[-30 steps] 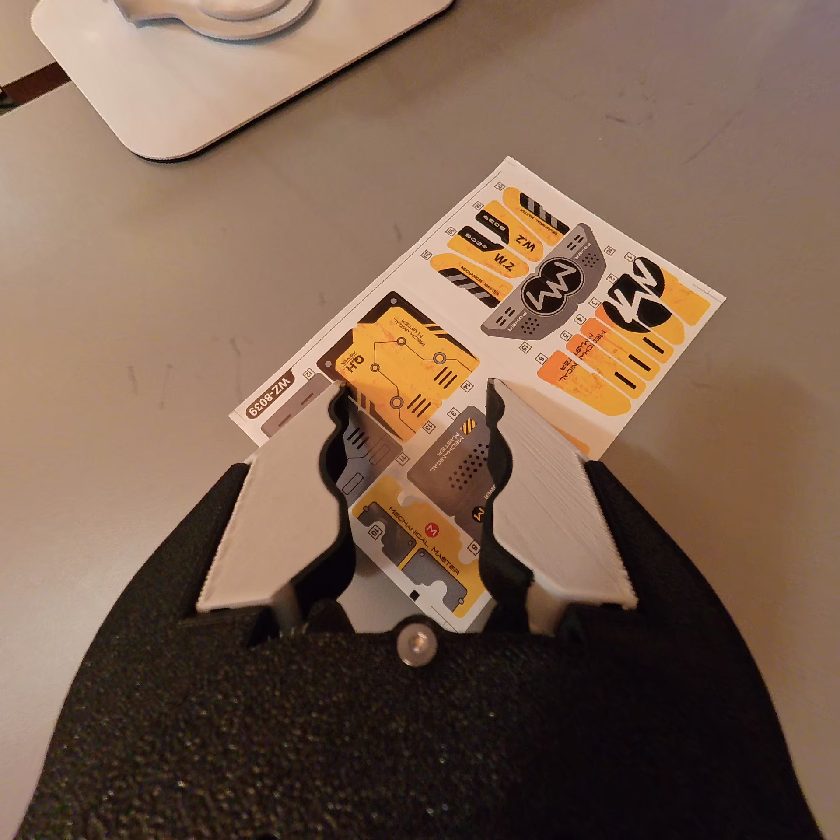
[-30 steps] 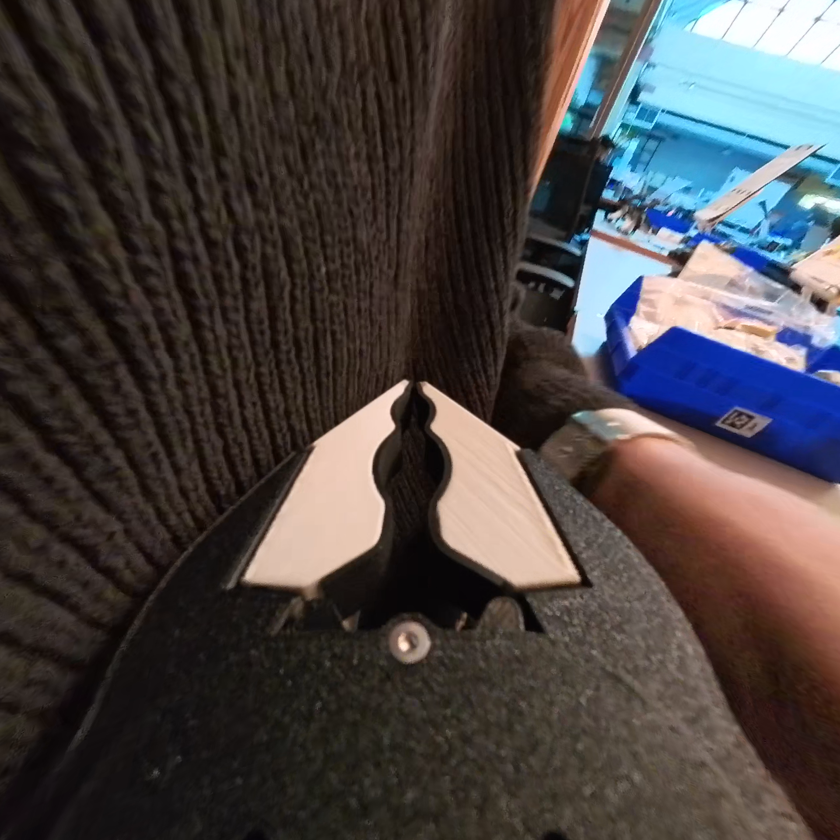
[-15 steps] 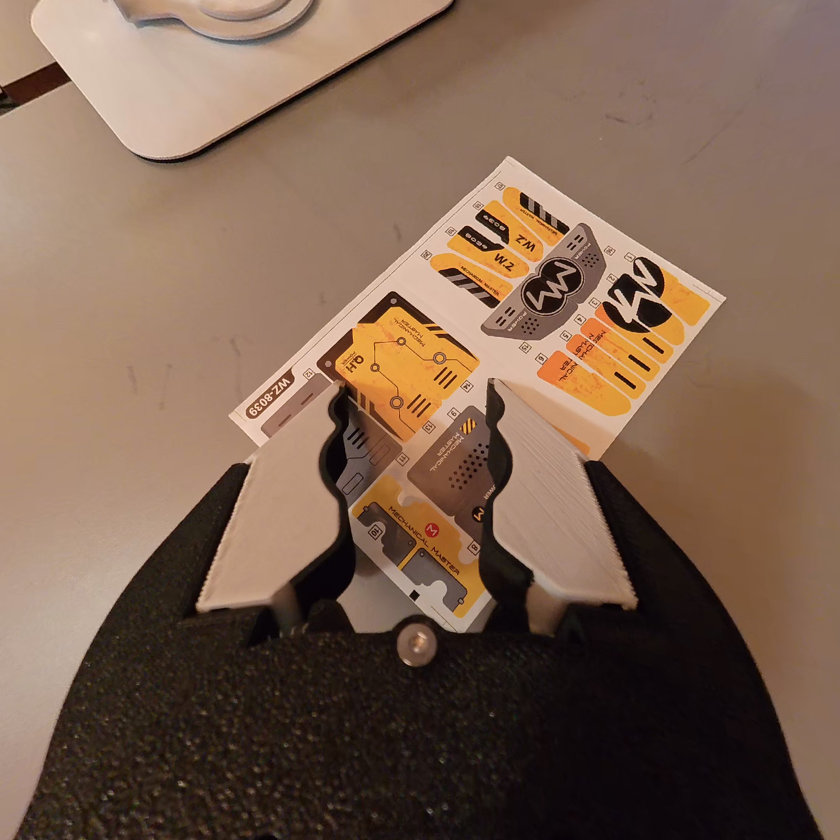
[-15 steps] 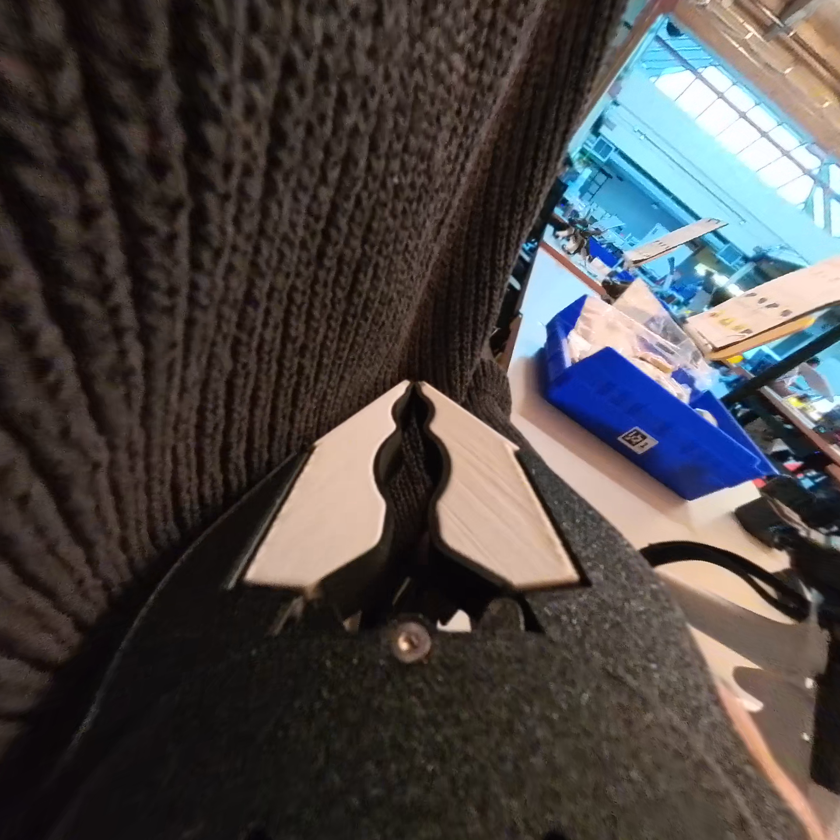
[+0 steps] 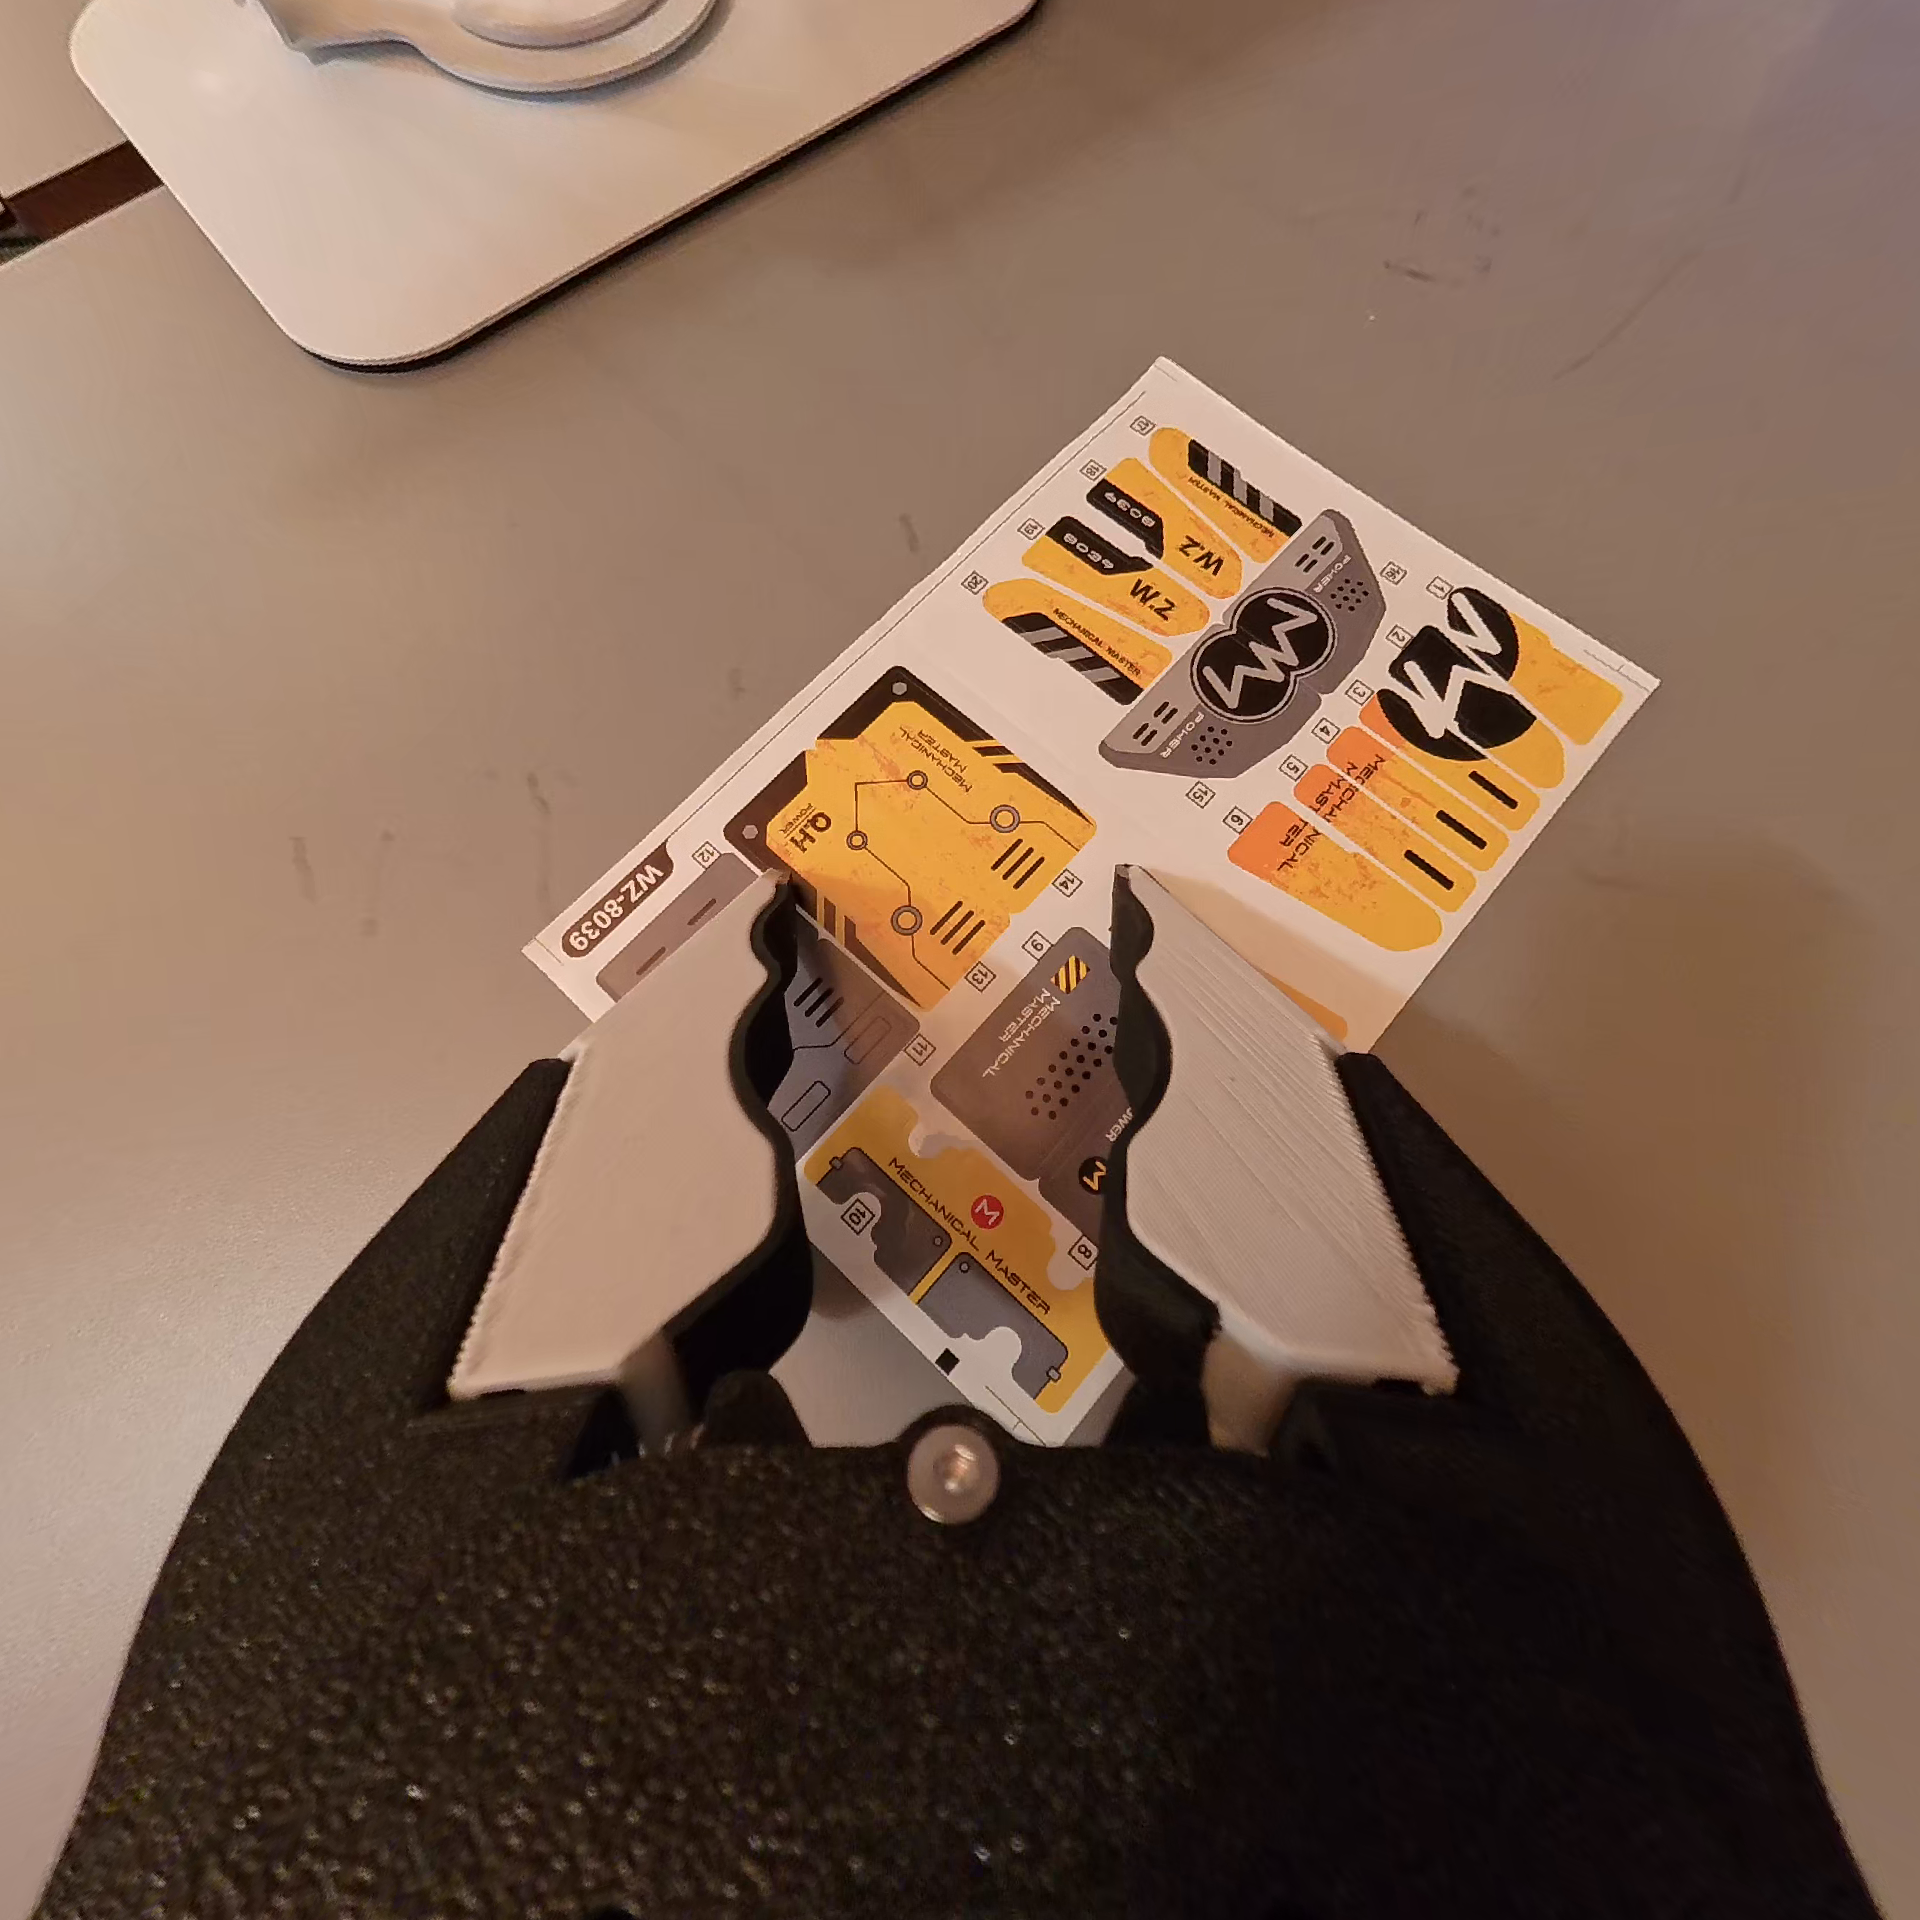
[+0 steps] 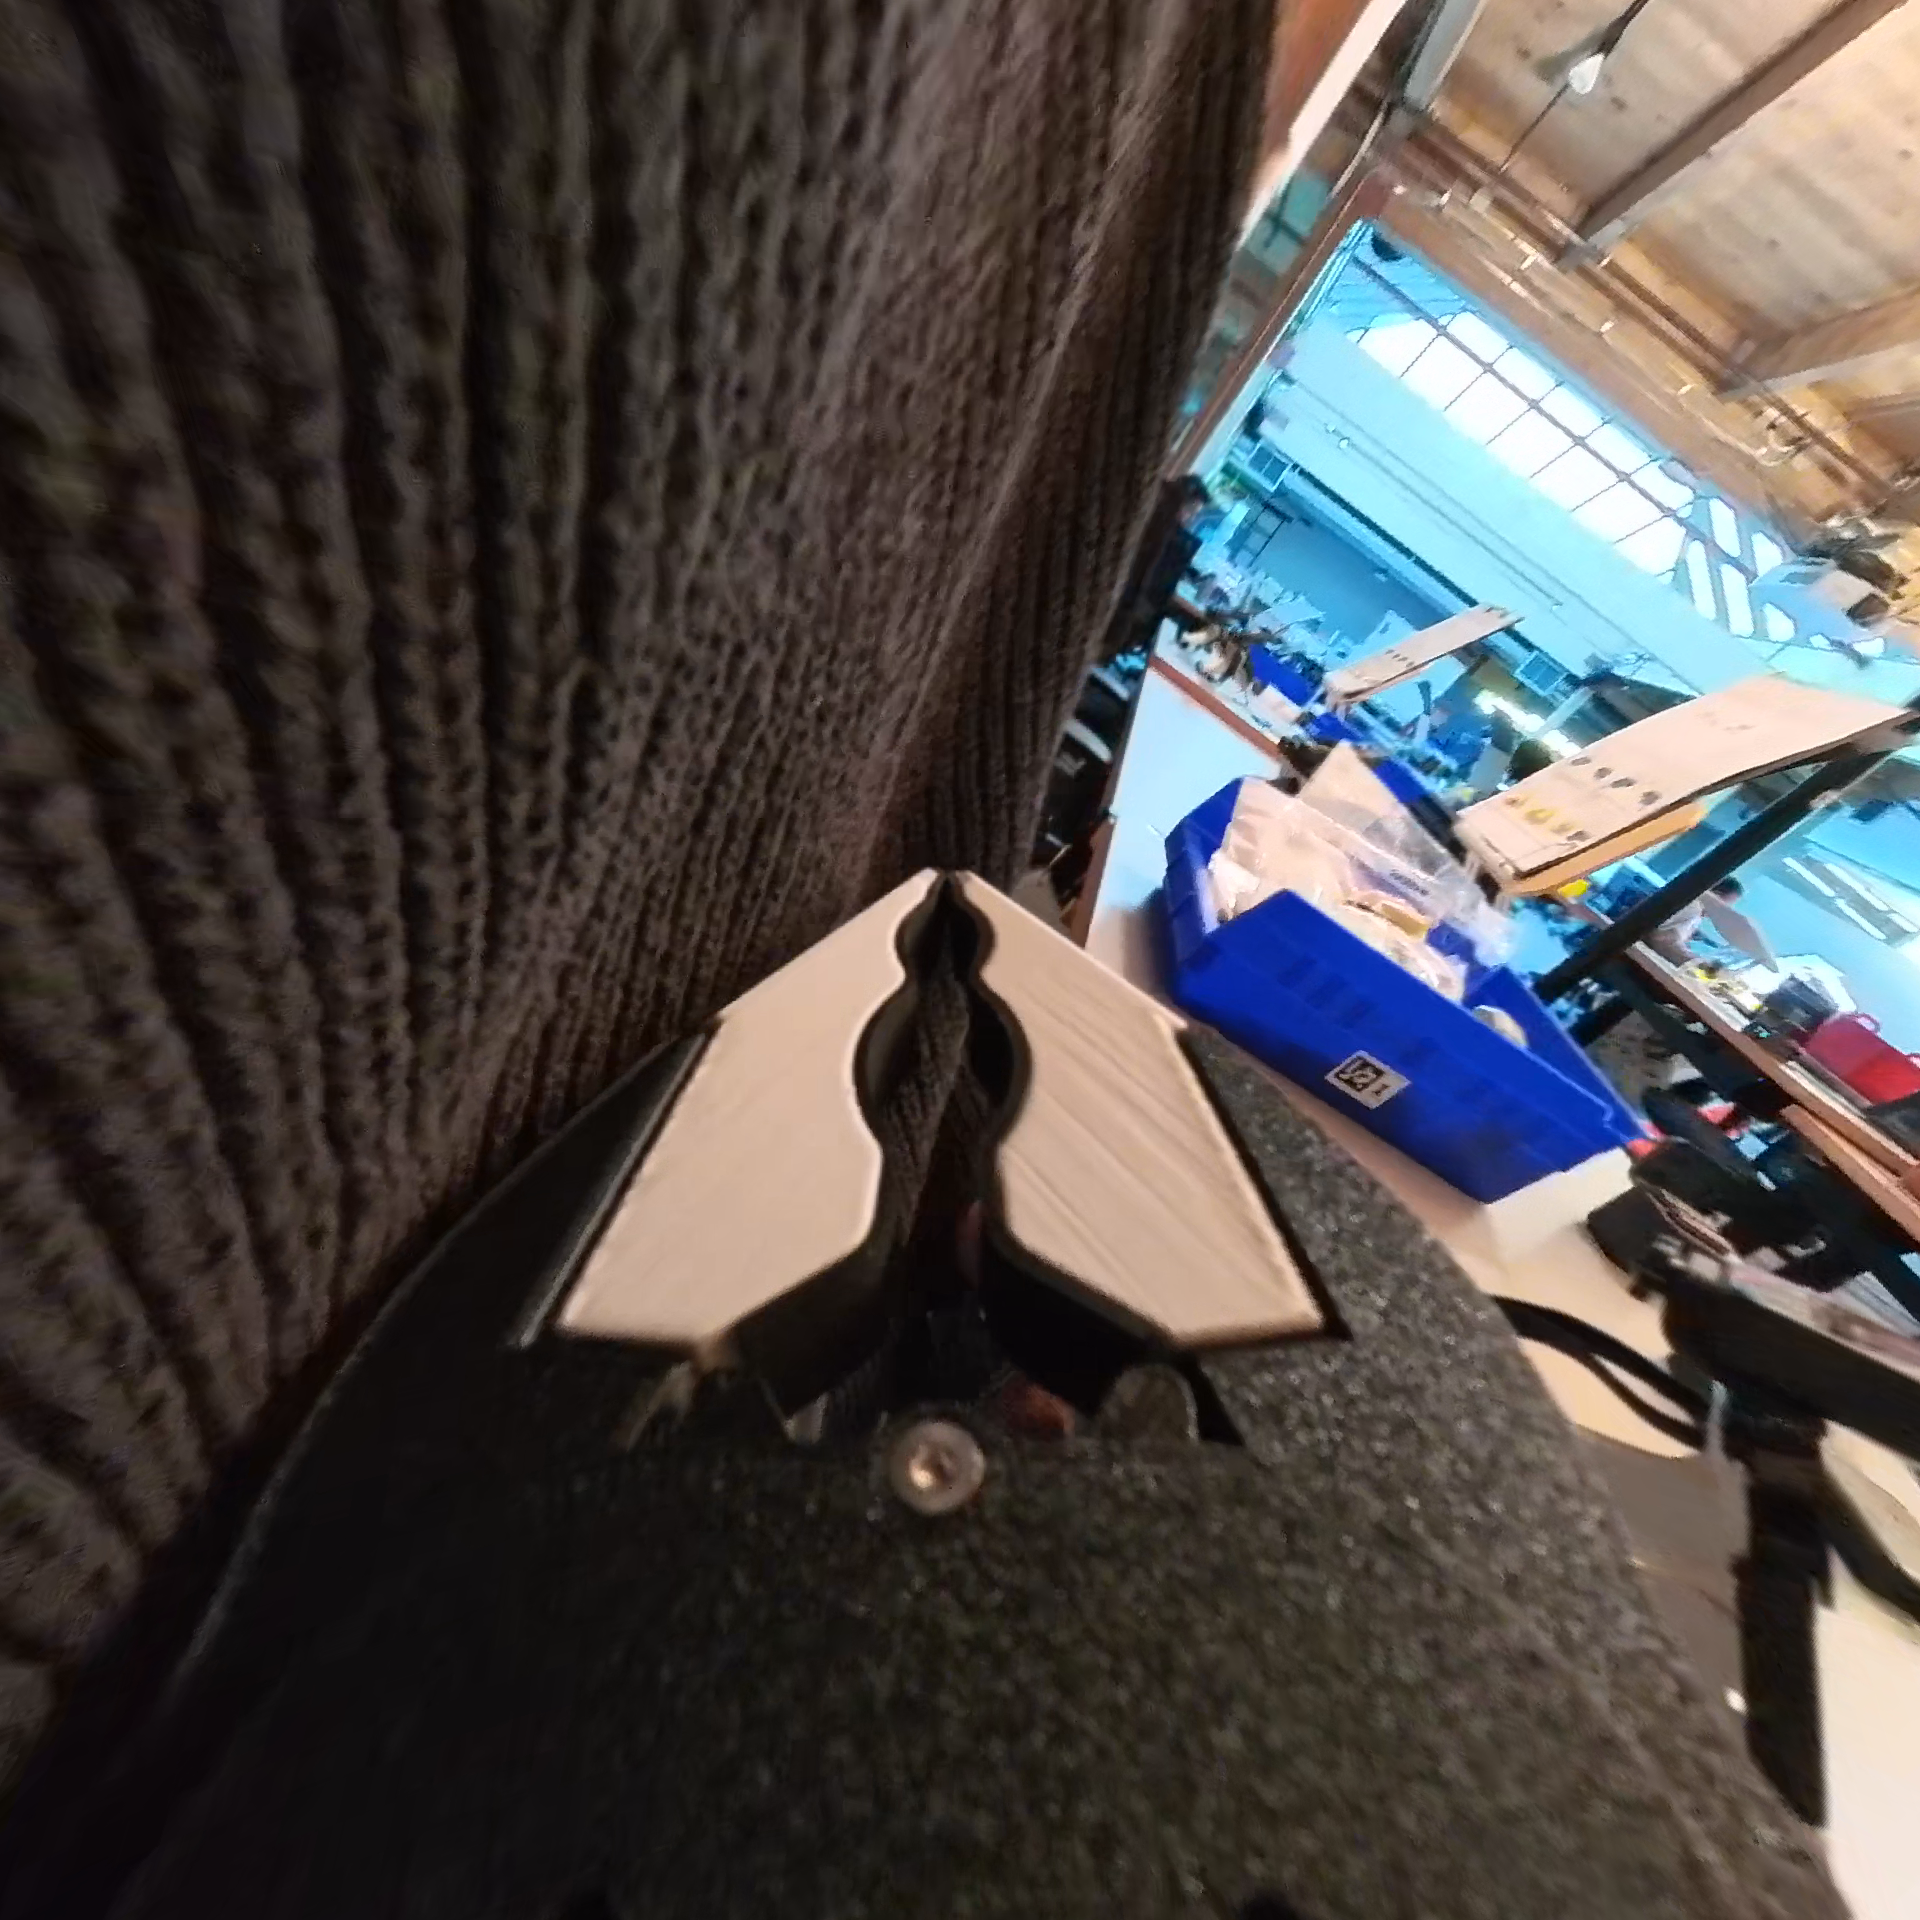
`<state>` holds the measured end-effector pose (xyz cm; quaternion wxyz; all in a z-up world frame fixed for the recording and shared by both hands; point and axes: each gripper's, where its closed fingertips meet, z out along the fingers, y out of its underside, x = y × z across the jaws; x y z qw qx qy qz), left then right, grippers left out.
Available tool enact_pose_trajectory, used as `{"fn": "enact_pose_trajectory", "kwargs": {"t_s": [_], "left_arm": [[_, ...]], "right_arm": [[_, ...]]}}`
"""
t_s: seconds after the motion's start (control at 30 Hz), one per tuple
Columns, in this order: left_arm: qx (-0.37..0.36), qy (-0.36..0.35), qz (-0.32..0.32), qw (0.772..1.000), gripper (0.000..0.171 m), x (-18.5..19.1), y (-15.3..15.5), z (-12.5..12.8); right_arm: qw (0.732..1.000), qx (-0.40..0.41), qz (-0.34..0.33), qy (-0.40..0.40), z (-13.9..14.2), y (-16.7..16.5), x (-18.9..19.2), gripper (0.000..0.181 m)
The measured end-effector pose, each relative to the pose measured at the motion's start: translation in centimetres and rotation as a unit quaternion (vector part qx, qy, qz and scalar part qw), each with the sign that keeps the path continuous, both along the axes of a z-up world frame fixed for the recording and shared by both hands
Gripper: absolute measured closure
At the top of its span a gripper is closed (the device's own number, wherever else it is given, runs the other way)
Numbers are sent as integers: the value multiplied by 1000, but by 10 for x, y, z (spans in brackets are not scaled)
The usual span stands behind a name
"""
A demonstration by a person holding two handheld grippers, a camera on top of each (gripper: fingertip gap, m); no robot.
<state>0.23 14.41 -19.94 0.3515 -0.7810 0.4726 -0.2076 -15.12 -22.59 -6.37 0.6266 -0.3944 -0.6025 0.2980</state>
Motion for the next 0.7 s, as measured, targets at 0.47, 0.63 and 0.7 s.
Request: {"fn": "enact_pose_trajectory", "kwargs": {"t_s": [0.47,0.63,0.7], "left_arm": [[0,0,0,1000,111,0,0,0],[0,0,0,1000,111,0,0,0],[0,0,0,1000,111,0,0,0]], "right_arm": [[988,-54,8,142,67,8,44,181],[979,-86,2,186,82,20,63,181],[978,-92,-8,190,82,27,68,181]]}}
